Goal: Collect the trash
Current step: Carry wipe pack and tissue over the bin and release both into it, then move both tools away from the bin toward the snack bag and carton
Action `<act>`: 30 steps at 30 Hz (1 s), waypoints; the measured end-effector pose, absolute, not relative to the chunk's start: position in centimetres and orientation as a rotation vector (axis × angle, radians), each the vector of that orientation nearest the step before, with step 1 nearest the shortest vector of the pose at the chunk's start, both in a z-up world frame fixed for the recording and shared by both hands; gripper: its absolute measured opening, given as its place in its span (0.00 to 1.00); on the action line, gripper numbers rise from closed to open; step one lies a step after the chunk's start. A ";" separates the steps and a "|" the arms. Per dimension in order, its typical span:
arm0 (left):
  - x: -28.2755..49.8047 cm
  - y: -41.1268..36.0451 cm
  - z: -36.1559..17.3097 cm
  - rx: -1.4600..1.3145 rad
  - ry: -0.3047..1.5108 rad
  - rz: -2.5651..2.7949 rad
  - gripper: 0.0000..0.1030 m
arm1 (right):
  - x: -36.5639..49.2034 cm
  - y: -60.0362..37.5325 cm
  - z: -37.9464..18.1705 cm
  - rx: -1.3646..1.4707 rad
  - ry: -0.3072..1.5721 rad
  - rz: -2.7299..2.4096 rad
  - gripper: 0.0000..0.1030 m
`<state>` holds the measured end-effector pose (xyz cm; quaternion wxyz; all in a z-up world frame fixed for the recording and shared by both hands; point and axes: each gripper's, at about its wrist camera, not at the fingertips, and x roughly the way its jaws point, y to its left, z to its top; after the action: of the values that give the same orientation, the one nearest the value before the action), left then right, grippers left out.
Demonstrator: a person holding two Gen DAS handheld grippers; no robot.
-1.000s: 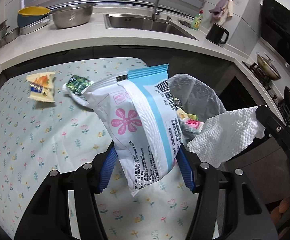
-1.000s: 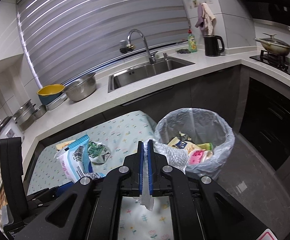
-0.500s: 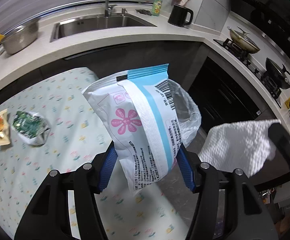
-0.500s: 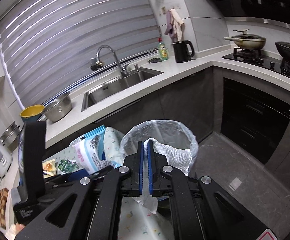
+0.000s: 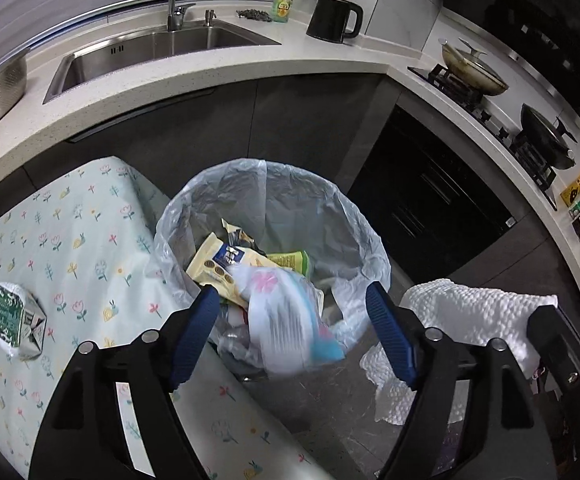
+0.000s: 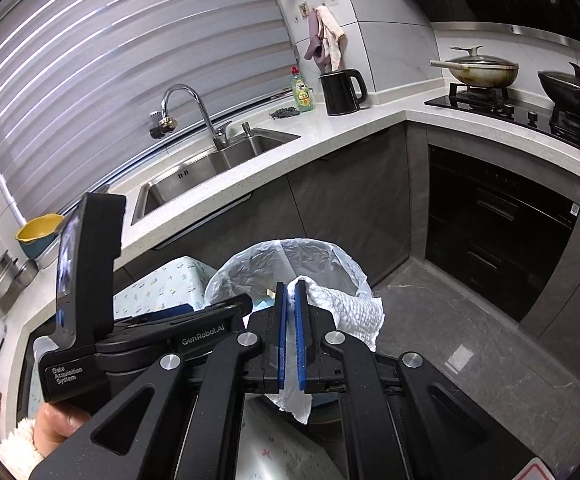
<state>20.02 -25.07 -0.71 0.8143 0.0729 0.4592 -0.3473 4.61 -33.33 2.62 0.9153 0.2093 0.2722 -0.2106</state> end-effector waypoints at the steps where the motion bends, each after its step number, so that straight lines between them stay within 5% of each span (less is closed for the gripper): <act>1: 20.2 -24.9 -0.6 0.151 0.974 -0.734 0.75 | 5.1 -33.4 2.7 0.424 0.563 -0.430 0.04; 17: 23.7 -15.9 0.4 0.055 0.912 -0.524 0.79 | 15.5 -33.0 3.5 0.358 0.604 -0.375 0.05; 20: 24.3 -14.8 0.4 0.048 0.911 -0.496 0.79 | 16.8 -32.4 3.2 0.345 0.629 -0.377 0.14; 25: 24.7 -13.7 0.3 0.049 0.903 -0.475 0.80 | 17.3 -31.5 3.2 0.344 0.626 -0.378 0.42; 30: 24.8 -12.7 0.4 0.034 0.900 -0.461 0.81 | 17.2 -30.4 3.4 0.337 0.625 -0.362 0.43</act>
<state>24.79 -12.67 0.39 0.8747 0.0162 0.4311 -0.2208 17.16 -30.37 3.38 0.9216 0.1642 0.3045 -0.1762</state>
